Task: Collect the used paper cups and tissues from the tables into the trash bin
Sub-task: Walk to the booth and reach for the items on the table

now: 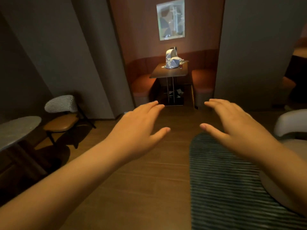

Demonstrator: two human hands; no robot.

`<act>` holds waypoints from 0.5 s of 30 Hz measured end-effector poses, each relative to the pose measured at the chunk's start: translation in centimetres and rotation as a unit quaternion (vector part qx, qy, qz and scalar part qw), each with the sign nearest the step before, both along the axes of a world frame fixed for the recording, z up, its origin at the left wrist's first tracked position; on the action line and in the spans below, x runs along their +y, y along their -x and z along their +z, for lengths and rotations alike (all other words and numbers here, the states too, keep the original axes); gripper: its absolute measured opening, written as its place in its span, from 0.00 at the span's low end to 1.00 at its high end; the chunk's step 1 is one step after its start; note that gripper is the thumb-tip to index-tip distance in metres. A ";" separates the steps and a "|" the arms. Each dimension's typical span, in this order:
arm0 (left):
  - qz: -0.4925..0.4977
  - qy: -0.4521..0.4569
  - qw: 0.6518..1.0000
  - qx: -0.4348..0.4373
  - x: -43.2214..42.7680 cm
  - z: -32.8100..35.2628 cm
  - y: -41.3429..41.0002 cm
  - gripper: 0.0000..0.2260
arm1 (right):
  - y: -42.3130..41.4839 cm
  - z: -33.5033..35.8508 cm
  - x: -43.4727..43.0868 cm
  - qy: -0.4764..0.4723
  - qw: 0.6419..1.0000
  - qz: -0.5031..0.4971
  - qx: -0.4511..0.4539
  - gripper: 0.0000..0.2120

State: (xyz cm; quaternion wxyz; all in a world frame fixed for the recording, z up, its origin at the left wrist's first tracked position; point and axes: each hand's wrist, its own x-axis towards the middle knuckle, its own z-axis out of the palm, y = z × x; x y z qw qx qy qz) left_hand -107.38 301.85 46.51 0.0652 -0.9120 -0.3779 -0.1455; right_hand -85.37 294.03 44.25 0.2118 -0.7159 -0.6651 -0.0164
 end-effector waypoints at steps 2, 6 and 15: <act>0.001 0.002 1.000 -0.001 3.8 0.1 -2.0 0.30 | -1.8 -0.2 3.3 -0.001 1.000 0.003 0.007 0.34; -0.006 0.009 1.000 -0.011 14.3 -1.1 -8.6 0.30 | -8.1 -1.2 12.8 0.020 1.000 -0.004 -0.021 0.34; -0.055 0.025 0.998 0.002 39.6 -4.2 -25.1 0.30 | -24.8 -2.7 33.3 0.035 0.996 -0.084 -0.022 0.33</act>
